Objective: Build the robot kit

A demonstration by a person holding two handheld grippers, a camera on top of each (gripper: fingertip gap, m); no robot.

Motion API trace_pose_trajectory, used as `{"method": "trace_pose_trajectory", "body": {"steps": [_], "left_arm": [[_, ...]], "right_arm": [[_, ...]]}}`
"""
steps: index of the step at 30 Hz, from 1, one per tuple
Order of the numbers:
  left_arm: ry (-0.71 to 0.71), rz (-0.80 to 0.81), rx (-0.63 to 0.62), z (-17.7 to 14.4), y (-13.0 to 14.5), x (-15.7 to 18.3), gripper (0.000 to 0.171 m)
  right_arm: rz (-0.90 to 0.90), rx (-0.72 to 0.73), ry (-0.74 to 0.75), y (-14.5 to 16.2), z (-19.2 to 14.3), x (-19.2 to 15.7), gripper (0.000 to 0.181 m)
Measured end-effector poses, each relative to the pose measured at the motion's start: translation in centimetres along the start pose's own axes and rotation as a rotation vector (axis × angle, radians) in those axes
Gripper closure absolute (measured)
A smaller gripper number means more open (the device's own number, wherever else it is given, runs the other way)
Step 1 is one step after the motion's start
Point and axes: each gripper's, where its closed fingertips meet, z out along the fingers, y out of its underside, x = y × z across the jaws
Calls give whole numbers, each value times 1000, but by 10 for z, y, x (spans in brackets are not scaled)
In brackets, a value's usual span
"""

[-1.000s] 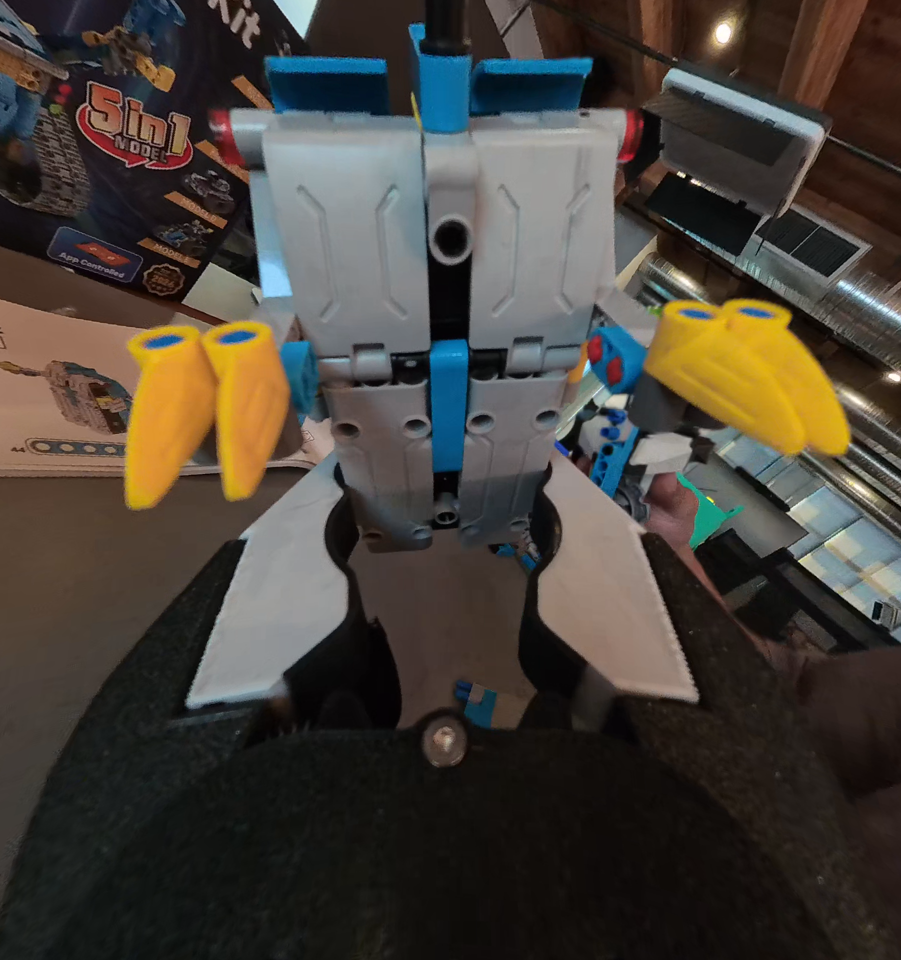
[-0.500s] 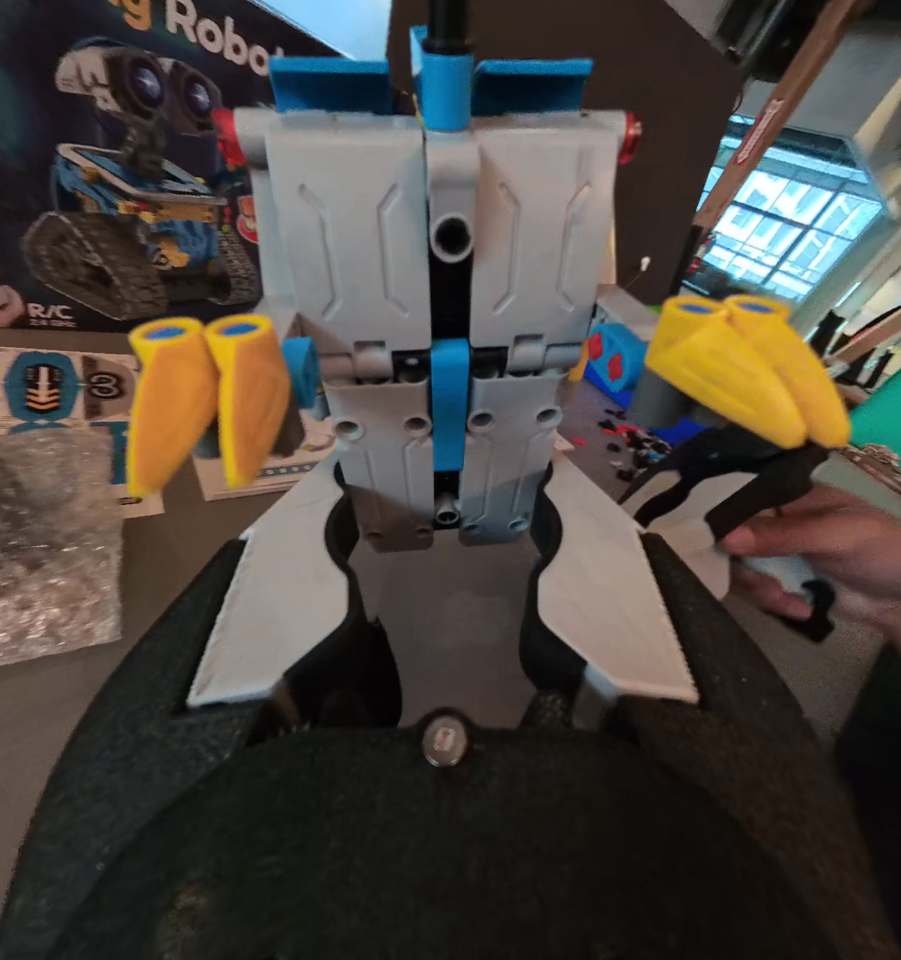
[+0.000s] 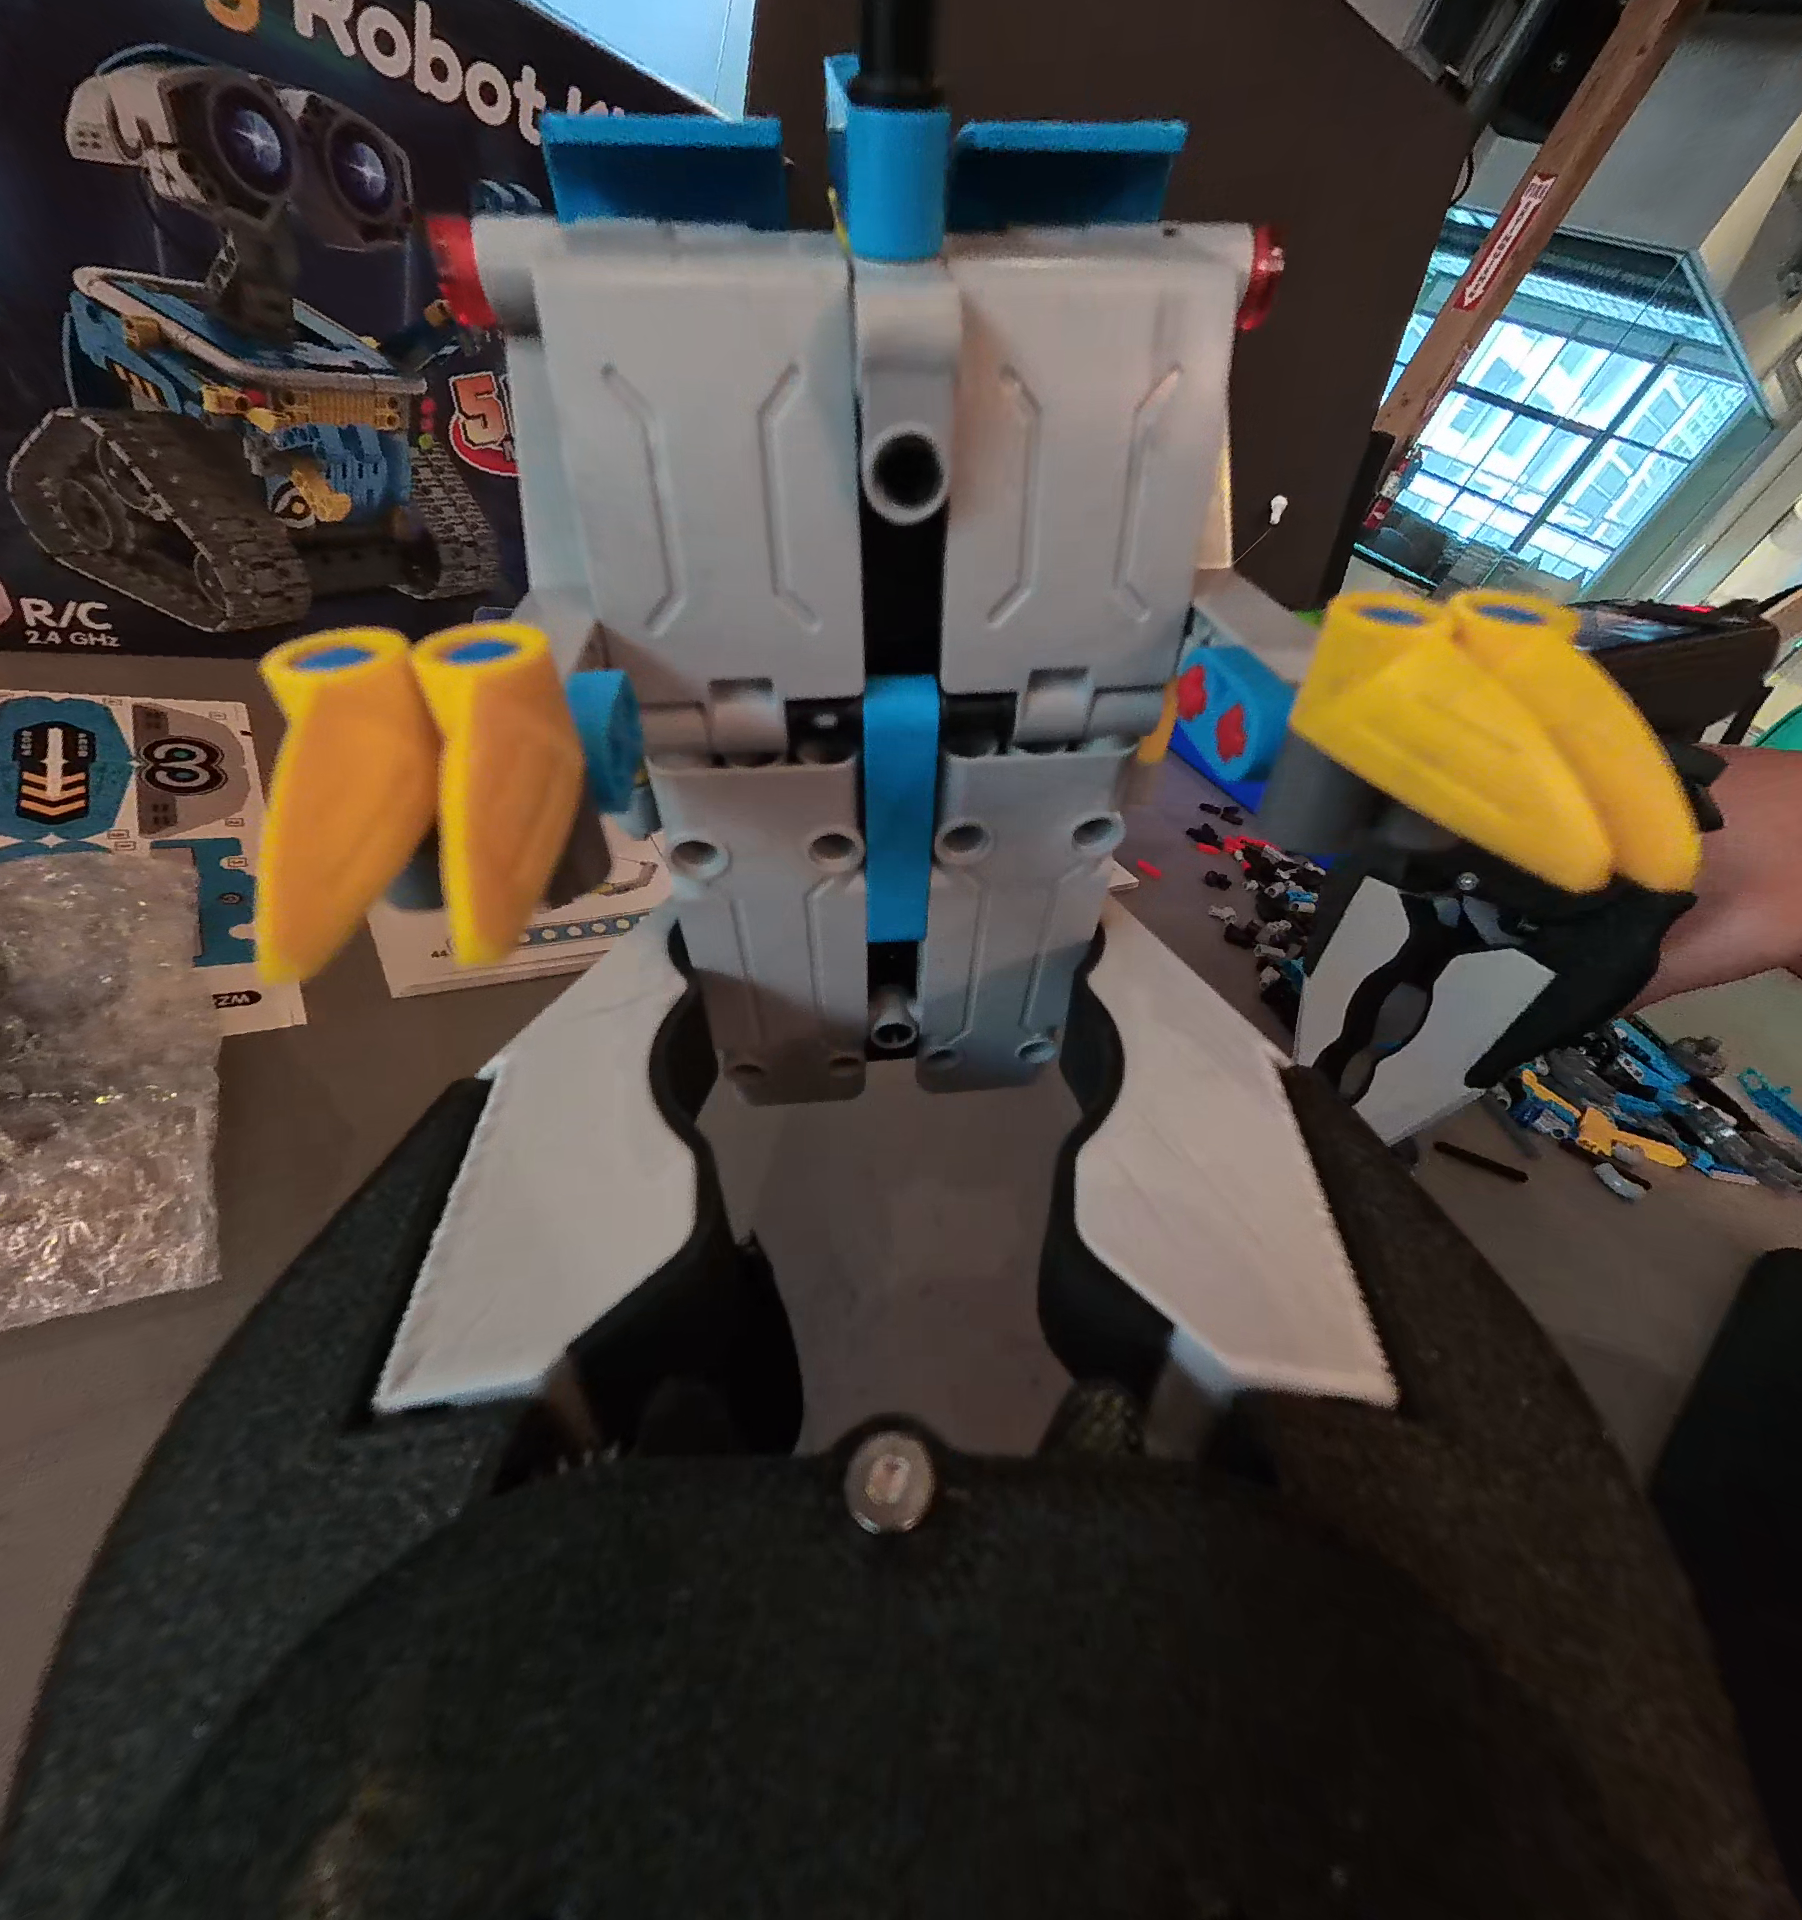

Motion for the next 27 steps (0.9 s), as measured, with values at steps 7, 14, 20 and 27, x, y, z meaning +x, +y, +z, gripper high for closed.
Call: {"method": "trace_pose_trajectory", "body": {"steps": [7,14,20,27], "left_arm": [[16,-21,-5,1,1,1,105],[21,-18,-8,1,2,2,105],[34,-18,-16,2,3,4,105],[61,5,-20,3,4,11,105]], "right_arm": [[-63,17,86,-6,2,5,163],[-72,146,8,-22,4,-4,164],[-136,228,-20,-31,-6,-6,153],[-173,146,-281,-24,11,-8,153]]}}
